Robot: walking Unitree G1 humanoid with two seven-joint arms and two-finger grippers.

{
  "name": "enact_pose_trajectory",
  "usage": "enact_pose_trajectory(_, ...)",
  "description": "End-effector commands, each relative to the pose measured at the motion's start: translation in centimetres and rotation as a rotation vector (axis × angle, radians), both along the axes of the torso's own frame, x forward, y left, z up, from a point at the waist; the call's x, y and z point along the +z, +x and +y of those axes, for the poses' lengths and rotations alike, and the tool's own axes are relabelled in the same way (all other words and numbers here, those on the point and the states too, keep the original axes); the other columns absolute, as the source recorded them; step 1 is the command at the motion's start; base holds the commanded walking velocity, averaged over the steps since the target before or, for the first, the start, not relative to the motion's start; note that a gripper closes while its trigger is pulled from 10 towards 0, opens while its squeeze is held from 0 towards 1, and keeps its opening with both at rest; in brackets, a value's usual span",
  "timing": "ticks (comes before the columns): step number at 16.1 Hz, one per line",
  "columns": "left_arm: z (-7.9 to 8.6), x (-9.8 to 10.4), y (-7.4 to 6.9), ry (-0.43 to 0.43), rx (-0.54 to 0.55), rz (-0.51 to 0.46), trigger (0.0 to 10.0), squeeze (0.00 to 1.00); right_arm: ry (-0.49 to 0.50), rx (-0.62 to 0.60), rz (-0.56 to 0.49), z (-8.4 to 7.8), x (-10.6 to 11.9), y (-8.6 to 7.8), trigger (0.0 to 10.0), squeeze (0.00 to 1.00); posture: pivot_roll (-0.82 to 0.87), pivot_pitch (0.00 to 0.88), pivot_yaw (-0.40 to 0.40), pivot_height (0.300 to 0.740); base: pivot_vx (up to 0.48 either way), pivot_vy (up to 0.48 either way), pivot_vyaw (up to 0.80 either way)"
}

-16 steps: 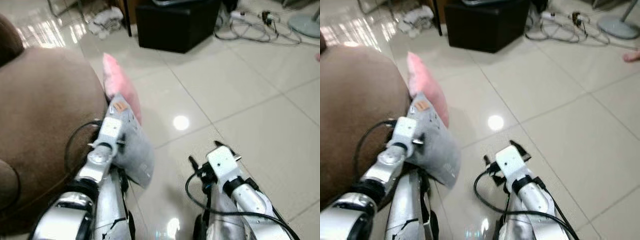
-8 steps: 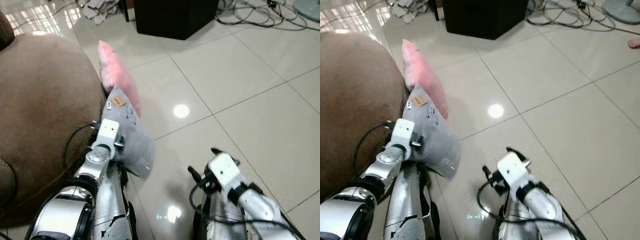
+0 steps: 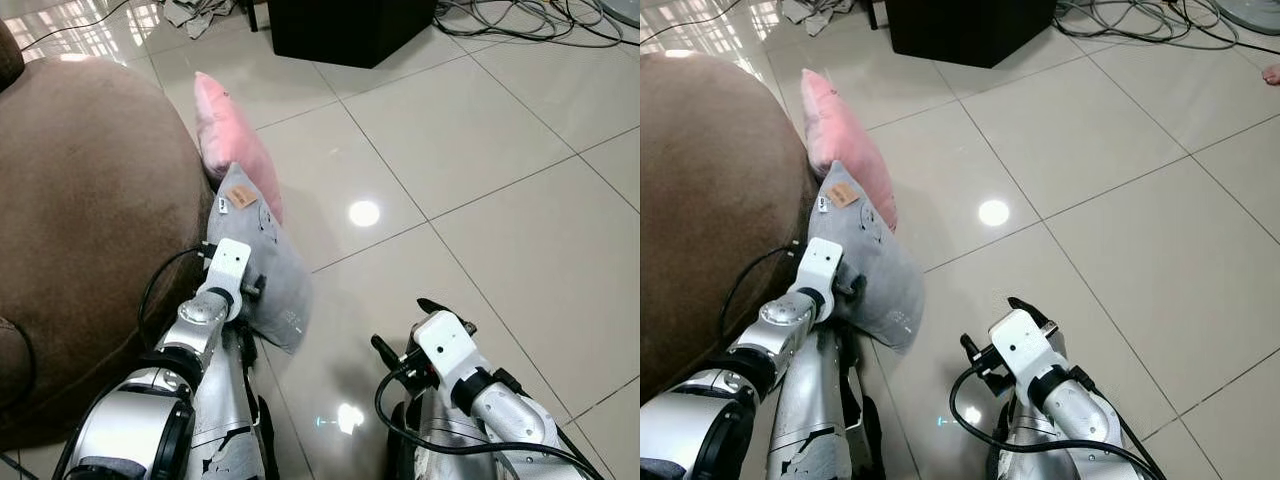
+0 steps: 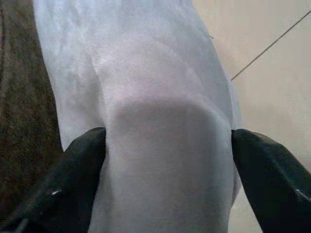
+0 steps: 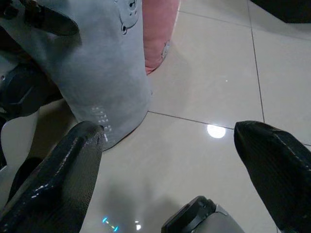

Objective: Move the pillow to the sofa from floor

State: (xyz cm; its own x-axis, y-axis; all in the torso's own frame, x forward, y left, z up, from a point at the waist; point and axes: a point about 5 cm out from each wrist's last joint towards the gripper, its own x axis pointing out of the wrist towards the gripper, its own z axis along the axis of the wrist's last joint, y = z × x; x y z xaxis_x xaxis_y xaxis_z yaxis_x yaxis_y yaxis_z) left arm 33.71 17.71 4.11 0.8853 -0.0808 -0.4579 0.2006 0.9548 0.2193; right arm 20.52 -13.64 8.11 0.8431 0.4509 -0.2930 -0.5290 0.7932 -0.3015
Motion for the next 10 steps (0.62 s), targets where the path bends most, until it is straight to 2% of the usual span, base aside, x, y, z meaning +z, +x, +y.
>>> enact_pose_trajectory(1, 0.37, -0.63, -0.47, 0.012, 0.007, 0.031, 0.0, 0.00, 0.010, 0.007, 0.021, 0.07, -0.44, -0.27, 10.0, 0.00, -0.14, 0.281, 0.044, 0.511, 0.000, 0.000, 0.00)
enact_pose_trajectory(10, -0.31, -0.49, -0.29, -0.014, -0.021, 0.031, 0.0, 0.00, 0.011, 0.008, 0.019, -0.25, -0.67, -0.05, 10.0, 0.00, -0.14, 0.283, 0.047, 0.511, 0.000, 0.000, 0.00)
